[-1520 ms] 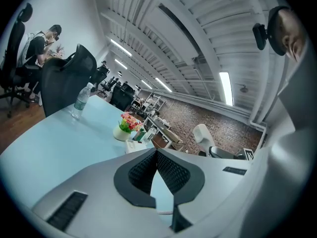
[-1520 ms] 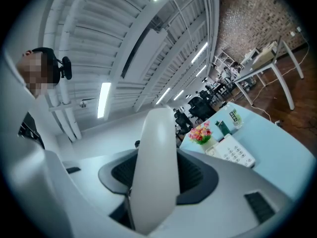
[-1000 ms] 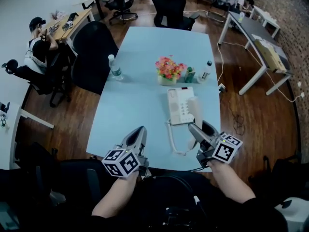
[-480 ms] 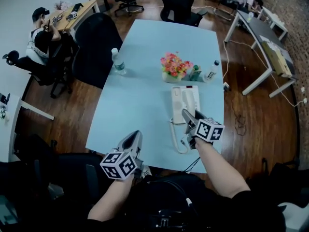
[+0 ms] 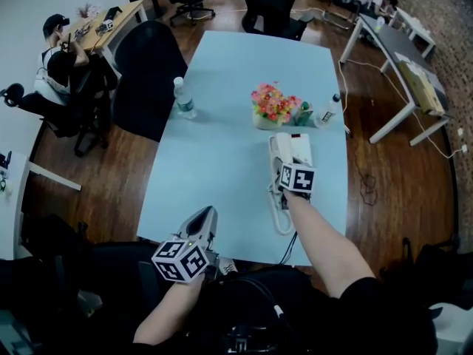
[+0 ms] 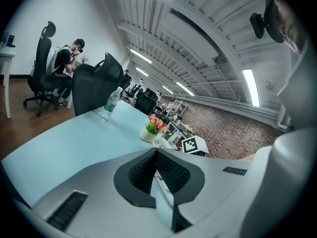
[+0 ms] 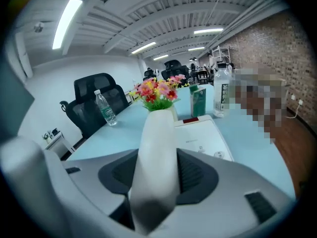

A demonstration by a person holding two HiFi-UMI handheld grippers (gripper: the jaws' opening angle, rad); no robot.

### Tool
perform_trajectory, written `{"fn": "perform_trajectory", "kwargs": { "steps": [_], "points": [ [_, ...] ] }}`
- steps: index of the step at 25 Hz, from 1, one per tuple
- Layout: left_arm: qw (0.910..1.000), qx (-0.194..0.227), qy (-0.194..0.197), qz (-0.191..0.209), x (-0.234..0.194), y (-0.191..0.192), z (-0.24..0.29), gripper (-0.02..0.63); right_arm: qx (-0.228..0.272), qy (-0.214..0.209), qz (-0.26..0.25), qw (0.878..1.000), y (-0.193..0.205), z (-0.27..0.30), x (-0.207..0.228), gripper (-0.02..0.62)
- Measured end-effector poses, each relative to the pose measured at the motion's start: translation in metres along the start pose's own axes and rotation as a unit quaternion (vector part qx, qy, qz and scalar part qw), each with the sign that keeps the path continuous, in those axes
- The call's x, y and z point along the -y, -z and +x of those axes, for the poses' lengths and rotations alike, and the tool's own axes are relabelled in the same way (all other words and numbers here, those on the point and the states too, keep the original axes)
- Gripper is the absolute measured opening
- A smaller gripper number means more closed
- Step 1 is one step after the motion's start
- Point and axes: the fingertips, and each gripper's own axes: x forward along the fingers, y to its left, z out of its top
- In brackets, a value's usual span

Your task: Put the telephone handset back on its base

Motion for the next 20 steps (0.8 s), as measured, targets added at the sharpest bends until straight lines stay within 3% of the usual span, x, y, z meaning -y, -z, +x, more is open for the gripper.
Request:
{"fn": "perform_trajectory", "kwargs": {
  "steps": [20],
  "points": [
    [0.9998,-0.016,0.013,-0.002,-0.021,-0.012,0.015,0.000,-0.024,0.021,-0.019,0.999,0.016,0.019,-0.006,0.230]
  ]
}}
